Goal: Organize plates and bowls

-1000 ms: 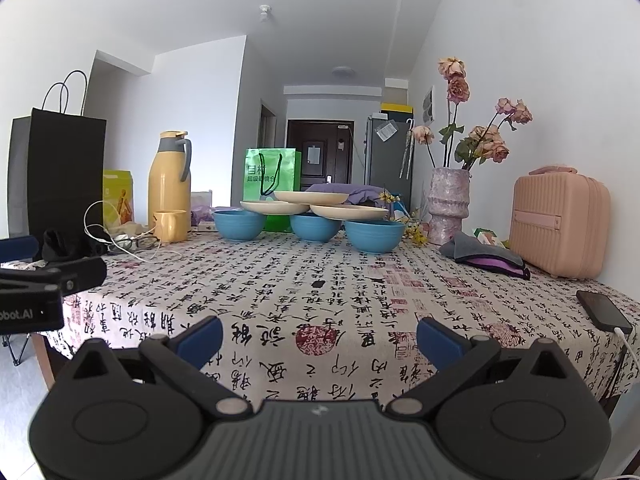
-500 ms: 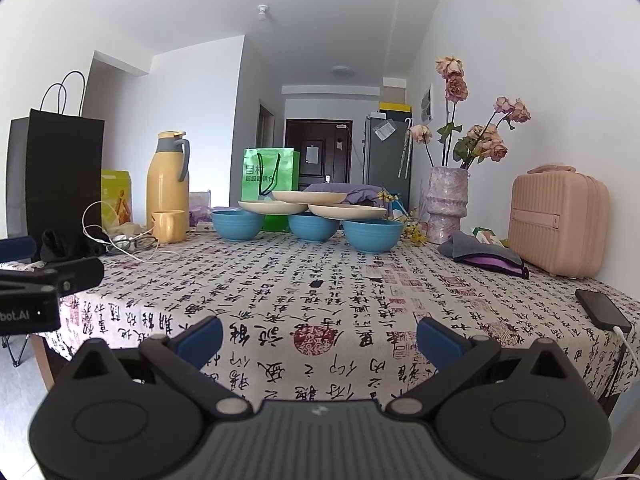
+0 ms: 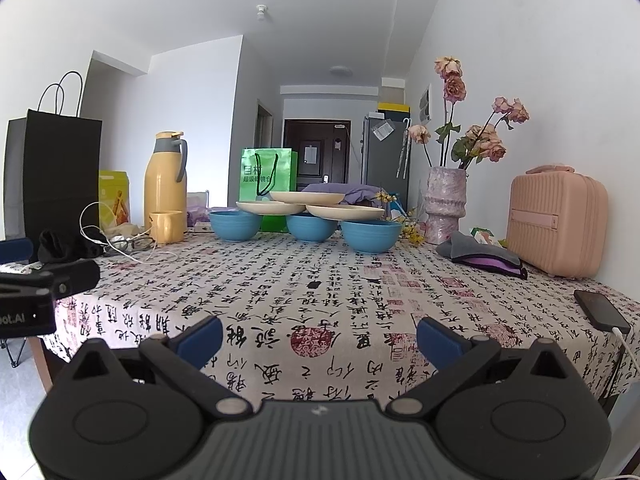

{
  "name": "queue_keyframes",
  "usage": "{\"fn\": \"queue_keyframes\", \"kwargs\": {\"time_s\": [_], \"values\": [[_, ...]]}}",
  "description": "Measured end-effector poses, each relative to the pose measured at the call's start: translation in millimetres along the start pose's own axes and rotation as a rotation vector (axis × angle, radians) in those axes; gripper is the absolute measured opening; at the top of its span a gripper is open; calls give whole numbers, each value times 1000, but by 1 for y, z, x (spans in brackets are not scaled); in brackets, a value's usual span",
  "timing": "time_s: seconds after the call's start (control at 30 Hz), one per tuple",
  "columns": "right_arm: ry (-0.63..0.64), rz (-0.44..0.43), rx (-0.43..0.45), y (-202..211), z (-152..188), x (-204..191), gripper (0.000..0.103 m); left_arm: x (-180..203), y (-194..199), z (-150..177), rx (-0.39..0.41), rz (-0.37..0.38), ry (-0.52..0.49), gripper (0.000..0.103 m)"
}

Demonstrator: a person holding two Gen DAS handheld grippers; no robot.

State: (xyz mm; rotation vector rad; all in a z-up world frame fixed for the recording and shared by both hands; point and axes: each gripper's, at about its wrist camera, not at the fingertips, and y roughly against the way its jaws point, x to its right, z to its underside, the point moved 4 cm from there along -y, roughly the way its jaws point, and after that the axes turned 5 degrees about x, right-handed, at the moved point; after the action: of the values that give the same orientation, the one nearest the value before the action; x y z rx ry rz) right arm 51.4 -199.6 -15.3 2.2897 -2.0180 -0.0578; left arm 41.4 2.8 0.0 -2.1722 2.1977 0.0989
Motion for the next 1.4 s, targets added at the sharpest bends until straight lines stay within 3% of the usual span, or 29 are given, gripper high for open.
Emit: {"fn": "queue_keyframes", "kwargs": {"time_s": [0.33,0.53,1.4], "values": [[-15,12,-6,-17,-4,4,103,-1,-18,6,-52,-12,-32,103],[-18,26,-16,-38,-6,9,103,6,-38,0,-28,-2,-65,103],[-71,6,13,-168,-53,25,103,2,-170,-28,-40,-24,-57,103]]}}
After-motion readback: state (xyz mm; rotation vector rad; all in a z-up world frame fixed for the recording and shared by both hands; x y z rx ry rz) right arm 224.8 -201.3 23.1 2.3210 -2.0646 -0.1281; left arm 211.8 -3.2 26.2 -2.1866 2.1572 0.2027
